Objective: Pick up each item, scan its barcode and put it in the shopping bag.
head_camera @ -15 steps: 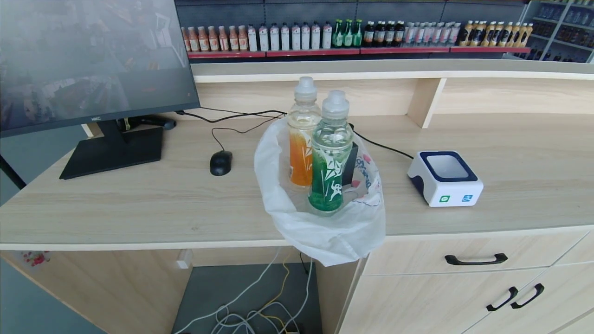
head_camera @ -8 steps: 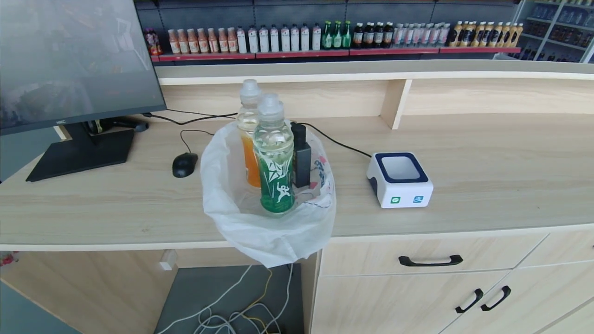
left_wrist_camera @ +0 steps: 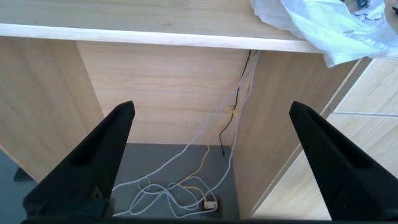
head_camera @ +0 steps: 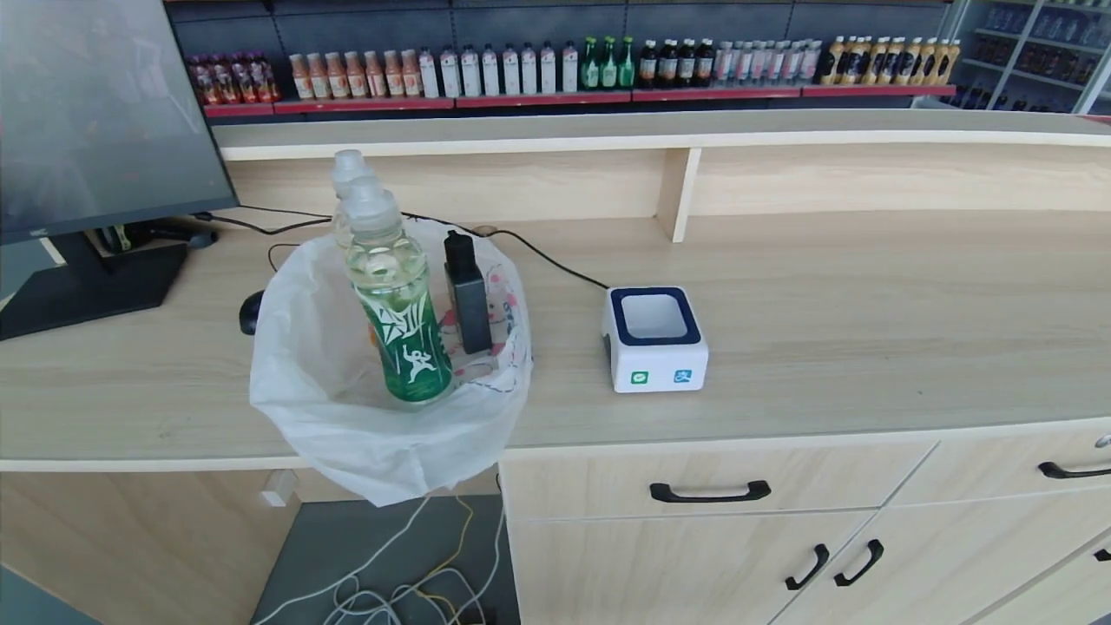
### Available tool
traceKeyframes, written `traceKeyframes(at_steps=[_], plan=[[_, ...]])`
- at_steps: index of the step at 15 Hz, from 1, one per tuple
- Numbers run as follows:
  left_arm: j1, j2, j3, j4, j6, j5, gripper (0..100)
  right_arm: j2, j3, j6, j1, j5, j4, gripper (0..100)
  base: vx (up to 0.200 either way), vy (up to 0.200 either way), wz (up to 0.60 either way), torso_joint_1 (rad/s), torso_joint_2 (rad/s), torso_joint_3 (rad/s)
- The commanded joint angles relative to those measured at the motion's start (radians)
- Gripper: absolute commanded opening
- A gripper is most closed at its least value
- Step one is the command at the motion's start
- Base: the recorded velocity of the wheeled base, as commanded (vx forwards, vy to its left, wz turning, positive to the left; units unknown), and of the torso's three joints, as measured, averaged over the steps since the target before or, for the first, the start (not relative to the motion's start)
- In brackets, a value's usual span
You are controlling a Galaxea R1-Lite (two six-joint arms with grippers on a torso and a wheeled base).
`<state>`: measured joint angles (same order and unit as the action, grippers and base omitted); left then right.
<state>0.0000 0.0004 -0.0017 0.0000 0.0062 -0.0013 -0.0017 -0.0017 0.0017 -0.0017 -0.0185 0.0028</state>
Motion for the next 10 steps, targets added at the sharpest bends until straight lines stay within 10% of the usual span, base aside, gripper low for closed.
traceKeyframes(at_steps=[1, 10], plan=[[-0.002, 0.000, 0.000, 0.000, 0.000, 0.000, 100, 0.002, 0.000, 0.000, 0.000, 0.000, 0.000, 100, 0.000, -0.200, 0.00, -0.007, 0.00, 0.002], [0.000, 0.000, 0.000, 0.000, 0.001, 0.000, 100, 0.002, 0.000, 0.000, 0.000, 0.000, 0.000, 100, 0.000, 0.000, 0.00, 0.000, 0.00, 0.000]])
